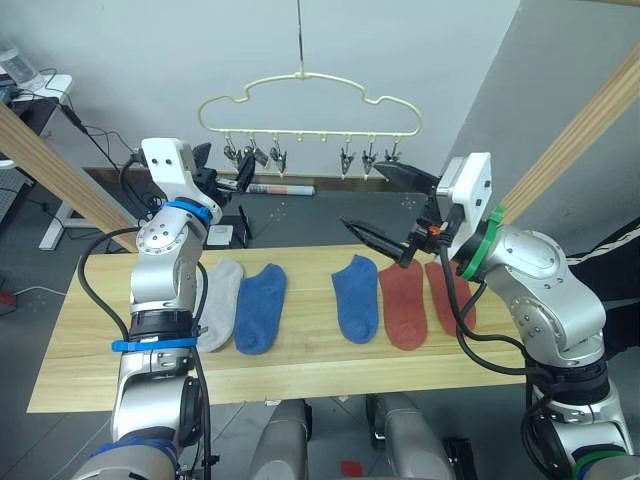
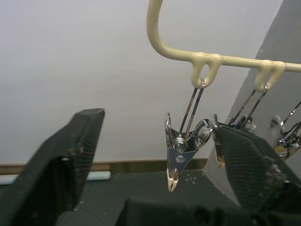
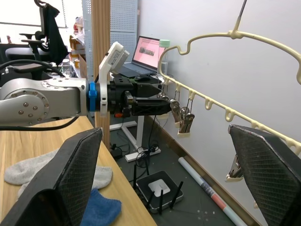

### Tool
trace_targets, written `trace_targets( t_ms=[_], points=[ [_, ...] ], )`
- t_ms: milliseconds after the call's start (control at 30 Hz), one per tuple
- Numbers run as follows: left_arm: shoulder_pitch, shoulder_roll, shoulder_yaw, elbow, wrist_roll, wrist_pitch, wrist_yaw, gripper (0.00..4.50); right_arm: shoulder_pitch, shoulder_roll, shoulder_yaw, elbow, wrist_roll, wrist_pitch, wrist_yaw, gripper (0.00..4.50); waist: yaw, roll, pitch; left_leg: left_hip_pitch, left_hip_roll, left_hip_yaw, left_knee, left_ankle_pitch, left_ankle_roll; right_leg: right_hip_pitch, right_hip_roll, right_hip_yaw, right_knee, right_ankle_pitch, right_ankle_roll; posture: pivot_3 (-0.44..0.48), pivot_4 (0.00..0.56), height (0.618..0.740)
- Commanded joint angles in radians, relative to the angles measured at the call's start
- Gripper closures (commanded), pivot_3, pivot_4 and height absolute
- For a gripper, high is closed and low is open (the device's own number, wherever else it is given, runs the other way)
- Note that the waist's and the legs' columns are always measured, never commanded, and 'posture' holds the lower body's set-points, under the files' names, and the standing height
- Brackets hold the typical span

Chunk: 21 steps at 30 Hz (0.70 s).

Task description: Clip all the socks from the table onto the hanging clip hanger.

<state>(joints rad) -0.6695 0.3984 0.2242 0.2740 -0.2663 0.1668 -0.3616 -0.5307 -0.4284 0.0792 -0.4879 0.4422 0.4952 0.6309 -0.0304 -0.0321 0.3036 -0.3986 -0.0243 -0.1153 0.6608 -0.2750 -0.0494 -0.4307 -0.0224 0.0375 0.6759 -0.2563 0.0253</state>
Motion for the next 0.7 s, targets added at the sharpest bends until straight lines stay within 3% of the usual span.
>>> trace_targets(
  t_ms=[33, 433, 700],
  points=[
    [0.017, 0.015, 0.015, -0.067, -0.002, -0.007, 0.006, 1.12, -0.004, 0.002, -0.013, -0.029, 0.005, -0.018, -0.004, 0.0, 0.0, 0.0, 0.0, -0.001, 0.0, 0.0, 0.0, 0.0, 0.0, -0.001, 0.0, 0.0, 0.0, 0.0, 0.0, 0.004, 0.315, 0.74],
    [0.038, 0.02, 0.013, -0.118, -0.002, 0.012, 0.007, 1.12, 0.003, 0.008, -0.015, -0.016, 0.006, -0.008, -0.016, 0.0, 0.001, -0.001, 0.0, -0.002, 0.0, 0.003, 0.0, 0.0, 0.0, -0.005, 0.0, 0.001, 0.003, 0.0, 0.0, 0.006, 0.308, 0.74],
    [0.133, 0.037, 0.025, -0.321, -0.092, 0.158, -0.036, 1.12, 0.015, 0.0, -0.011, -0.024, 0.005, 0.001, -0.026, 0.0, 0.0, -0.001, 0.001, -0.003, 0.0, 0.003, 0.0, 0.0, 0.0, -0.007, 0.0, 0.002, 0.003, 0.0, 0.0, 0.009, 0.307, 0.74]
  ],
)
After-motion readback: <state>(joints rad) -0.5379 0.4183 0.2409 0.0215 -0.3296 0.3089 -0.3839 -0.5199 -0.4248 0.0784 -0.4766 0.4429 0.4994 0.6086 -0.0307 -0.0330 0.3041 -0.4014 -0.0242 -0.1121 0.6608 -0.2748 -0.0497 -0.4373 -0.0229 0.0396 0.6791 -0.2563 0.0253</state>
